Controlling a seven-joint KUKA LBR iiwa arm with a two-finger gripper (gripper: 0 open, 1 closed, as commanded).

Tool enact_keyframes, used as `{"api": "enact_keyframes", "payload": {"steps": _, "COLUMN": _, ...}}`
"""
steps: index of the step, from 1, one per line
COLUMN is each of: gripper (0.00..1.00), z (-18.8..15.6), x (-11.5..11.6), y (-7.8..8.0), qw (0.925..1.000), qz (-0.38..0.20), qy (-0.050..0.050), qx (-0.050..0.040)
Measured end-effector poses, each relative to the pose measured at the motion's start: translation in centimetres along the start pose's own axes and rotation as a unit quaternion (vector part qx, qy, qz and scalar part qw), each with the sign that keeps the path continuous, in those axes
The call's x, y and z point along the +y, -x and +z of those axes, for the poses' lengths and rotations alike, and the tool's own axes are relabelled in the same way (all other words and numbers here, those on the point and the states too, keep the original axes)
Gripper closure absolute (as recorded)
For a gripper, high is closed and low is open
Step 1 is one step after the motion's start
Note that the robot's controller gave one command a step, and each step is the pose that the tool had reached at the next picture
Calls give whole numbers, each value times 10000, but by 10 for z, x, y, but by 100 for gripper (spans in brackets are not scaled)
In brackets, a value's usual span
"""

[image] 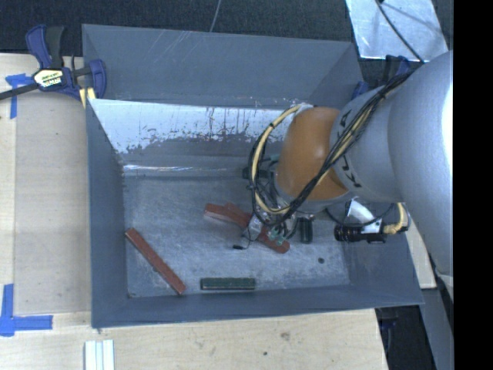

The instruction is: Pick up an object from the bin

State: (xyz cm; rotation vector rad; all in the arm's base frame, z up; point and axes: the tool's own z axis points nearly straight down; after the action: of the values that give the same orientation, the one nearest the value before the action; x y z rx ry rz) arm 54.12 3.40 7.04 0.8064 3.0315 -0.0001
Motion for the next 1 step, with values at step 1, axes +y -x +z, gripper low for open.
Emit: {"api": "enact_keyframes", "payload": {"steps": 1, "gripper": 100, "z": 0, "x": 0, "y": 0, "qw": 10000, "qz": 0, "qy": 0, "qx": 0}}
